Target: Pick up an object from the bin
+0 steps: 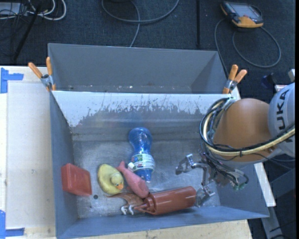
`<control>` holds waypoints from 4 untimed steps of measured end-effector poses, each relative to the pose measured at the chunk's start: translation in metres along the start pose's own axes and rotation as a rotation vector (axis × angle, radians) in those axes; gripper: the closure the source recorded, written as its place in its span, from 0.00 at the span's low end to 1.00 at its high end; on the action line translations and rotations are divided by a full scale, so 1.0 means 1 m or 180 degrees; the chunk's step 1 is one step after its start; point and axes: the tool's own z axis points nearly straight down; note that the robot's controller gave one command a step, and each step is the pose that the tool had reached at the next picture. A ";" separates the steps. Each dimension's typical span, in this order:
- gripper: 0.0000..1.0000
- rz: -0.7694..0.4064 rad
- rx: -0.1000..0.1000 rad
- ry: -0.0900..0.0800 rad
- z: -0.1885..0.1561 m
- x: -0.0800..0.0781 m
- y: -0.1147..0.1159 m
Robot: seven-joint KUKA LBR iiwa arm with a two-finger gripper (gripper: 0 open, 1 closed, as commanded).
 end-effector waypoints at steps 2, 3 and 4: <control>1.00 -0.0323 0.0014 -0.0032 0.061 0.001 0.010; 1.00 -0.0324 0.0014 -0.0032 0.061 0.001 0.010; 1.00 -0.0324 0.0007 -0.0018 0.057 0.002 0.011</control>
Offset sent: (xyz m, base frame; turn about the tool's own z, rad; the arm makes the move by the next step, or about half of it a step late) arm -0.0092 0.0207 -0.0717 -0.2385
